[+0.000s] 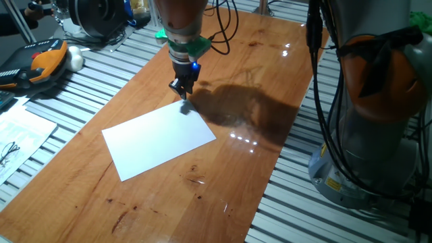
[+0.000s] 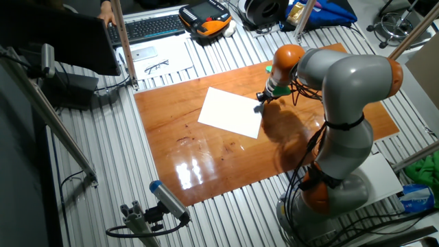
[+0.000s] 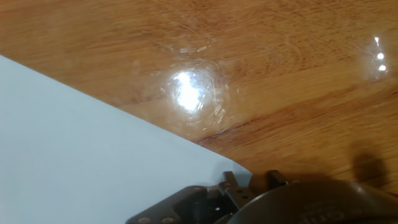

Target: Flip over and spread out the paper that is laid flat on the table

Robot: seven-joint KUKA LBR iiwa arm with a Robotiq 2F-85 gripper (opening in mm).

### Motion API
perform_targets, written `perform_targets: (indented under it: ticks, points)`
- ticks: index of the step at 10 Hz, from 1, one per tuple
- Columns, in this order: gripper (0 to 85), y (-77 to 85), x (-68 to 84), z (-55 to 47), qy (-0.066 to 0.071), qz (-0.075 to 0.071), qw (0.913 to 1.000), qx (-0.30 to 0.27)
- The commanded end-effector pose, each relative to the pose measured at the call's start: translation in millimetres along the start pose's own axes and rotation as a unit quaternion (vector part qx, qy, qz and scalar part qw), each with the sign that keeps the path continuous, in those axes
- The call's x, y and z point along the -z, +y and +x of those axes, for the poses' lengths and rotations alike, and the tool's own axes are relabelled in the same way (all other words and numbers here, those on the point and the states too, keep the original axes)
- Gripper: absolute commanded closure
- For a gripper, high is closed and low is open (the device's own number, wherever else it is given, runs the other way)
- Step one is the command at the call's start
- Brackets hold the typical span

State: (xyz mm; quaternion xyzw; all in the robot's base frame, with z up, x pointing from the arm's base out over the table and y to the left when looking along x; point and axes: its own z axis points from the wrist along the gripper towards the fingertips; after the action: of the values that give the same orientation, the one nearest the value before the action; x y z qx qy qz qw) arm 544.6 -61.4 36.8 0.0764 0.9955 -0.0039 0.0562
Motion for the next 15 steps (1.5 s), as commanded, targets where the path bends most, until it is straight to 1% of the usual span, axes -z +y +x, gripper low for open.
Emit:
perform_targets:
  ticks: [1,3,6,15]
  points:
    - [51.0,-0.3,-1.9,0.6,0.0,-0.001,1.0,0.0]
    - [51.0,-0.2,-3.0,0.8,0.0,-0.002,1.0,0.0]
    - [51.0,0.9,-5.5,1.2,0.004,-0.008,1.0,-0.001]
    - [51.0,0.5,-12.2,3.2,0.007,-0.011,0.9999,-0.001]
